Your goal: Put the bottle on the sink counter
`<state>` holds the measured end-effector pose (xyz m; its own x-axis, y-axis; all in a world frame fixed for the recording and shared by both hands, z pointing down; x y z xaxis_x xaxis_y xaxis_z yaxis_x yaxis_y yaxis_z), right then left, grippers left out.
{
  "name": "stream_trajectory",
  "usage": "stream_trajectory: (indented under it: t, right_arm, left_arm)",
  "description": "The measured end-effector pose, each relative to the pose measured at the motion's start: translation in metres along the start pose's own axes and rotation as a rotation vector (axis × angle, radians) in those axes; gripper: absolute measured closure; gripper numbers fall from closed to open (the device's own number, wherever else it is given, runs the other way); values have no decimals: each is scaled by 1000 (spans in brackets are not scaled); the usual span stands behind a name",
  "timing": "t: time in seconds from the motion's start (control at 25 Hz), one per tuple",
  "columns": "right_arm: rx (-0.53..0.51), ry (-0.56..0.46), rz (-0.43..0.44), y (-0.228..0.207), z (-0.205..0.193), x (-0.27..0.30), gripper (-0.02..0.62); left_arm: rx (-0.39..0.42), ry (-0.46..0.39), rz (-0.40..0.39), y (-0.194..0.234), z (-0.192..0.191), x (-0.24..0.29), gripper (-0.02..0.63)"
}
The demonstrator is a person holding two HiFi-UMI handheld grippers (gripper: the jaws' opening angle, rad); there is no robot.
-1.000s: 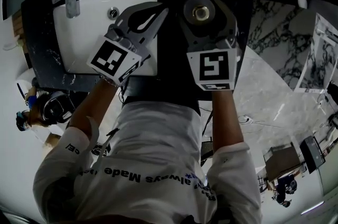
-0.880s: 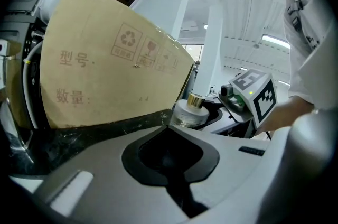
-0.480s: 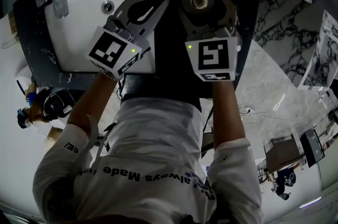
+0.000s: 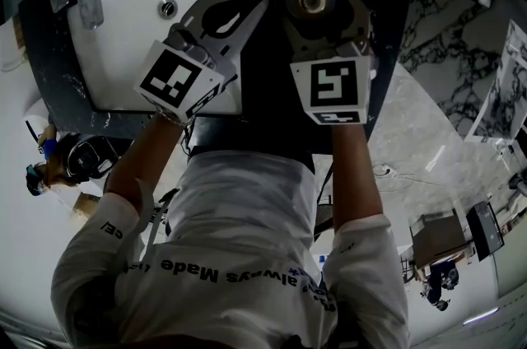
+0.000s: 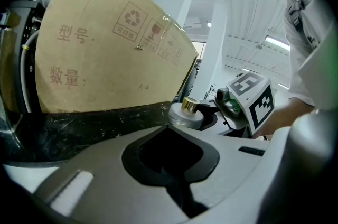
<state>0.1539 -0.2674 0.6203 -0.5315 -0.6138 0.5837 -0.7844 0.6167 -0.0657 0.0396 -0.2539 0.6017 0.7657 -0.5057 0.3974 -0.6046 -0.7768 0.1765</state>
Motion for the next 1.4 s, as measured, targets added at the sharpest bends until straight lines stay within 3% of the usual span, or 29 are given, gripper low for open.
stream_trajectory:
  t: [0.52,0.84,1.12,1.4]
  right_arm:
    - [37,-72,61,1,5,-4,262]
    - [-15,-156,14,5,42,-47,255]
    - [15,-247,85,31,94,-112,262]
    - [20,-329,120,70,148,-185,417]
  left_arm:
    - [18,19,-17,-16,3,-9,603]
    - [15,-29,7,-32,41,-45,603]
    - [28,-98,14,-60,86,-86,603]
    - [54,-177,8,-92,131,-133,603]
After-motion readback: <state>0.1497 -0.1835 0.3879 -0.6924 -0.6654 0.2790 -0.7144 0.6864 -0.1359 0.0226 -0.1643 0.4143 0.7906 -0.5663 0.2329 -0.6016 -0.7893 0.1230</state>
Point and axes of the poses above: the fingertips, and each gripper's own axes: x forward along the fingers, y to its left, z out of its top, the point moved 6 cm from there along -x, backward along the fingers, and after that the axes turned 7 degrees about x, right-handed, at the moved point
